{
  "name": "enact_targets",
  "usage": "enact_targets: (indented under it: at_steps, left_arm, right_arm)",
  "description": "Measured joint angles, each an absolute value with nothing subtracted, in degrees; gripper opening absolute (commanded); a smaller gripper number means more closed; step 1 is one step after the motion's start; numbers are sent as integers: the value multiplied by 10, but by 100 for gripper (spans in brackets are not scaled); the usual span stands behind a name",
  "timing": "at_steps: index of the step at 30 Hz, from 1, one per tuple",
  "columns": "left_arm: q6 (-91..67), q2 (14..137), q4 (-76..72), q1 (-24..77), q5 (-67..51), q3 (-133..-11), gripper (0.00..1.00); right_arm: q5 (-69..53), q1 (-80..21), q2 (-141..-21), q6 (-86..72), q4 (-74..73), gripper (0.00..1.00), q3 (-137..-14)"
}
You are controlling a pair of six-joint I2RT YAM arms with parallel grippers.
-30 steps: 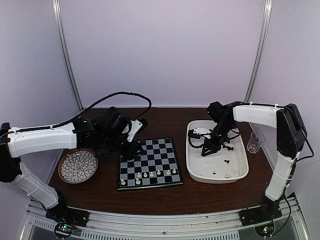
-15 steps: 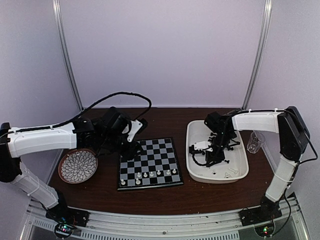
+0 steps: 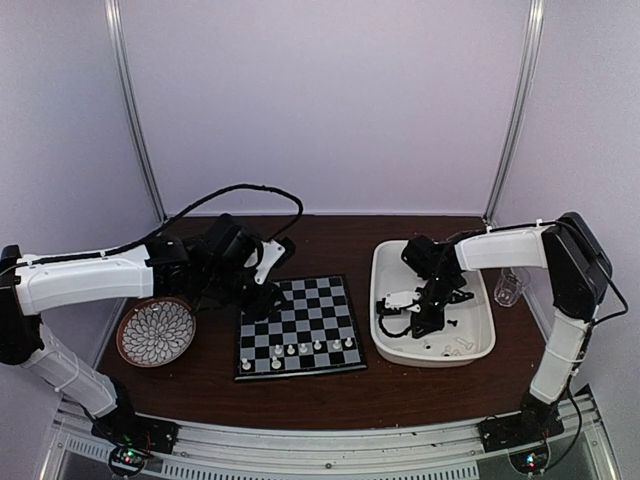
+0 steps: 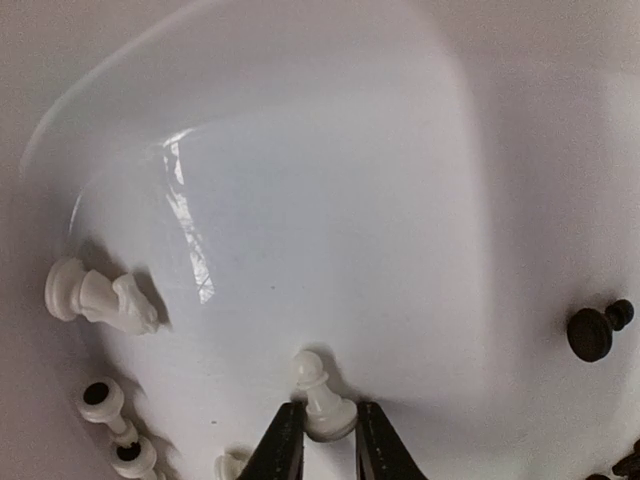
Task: Set up the chess pieces on the board
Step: Pick up the pawn from the storage box.
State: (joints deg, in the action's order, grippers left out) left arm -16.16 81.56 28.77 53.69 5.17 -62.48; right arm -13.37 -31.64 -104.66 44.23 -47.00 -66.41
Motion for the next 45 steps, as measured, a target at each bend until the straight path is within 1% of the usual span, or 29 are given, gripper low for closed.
enact_targets:
  at_steps: [4, 11, 18, 20, 23, 27, 31, 37, 39, 40, 41, 42, 44, 45]
  left_arm:
    - [-162, 816, 288, 537, 51, -625, 39]
    - [-162, 818, 286, 537, 46, -625, 39]
    - [-162, 827, 274, 537, 21, -625, 39]
    - [-163, 833, 262, 537, 4, -626, 39]
    - [-166, 848, 251, 538, -17, -638, 39]
    - [-166, 858, 238, 540, -30, -644, 39]
    - [-166, 858, 238, 541, -36, -644, 39]
    - [-169, 858, 238, 541, -37, -644, 39]
    - [-170, 858, 238, 541, -37, -644, 39]
    - [-171, 858, 238, 541, -37, -644, 39]
    - [-171, 858, 238, 541, -37, -644, 39]
    - [-172, 858, 238, 541, -37, -644, 39]
    - [-173, 858, 238, 541, -37, -644, 39]
    - [-173, 858, 237, 541, -37, -644, 39]
  right_arm:
    - [-135, -316, -1047, 434, -469, 12, -664]
    - [-144, -314, -1035, 431, -468, 11, -664]
    - [-161, -306, -948, 432, -469, 12, -665]
    - [-167, -305, -931, 432, -469, 16, -665]
    - [-173, -305, -927, 434, -473, 29, -668]
    - [-190, -305, -945, 451, -487, 39, -669]
    - [-223, -307, -977, 477, -507, 44, -662]
    - [-259, -322, -1030, 499, -526, 49, -653]
    - [-266, -331, -1045, 497, -523, 53, -654]
    - [-270, -332, -1045, 495, -521, 54, -654]
    - [-270, -335, -1045, 491, -514, 53, -654]
    - [-271, -338, -1045, 484, -502, 49, -654]
    - [-267, -349, -1045, 469, -469, 36, -651]
    - [-261, -352, -1045, 466, -455, 32, -650]
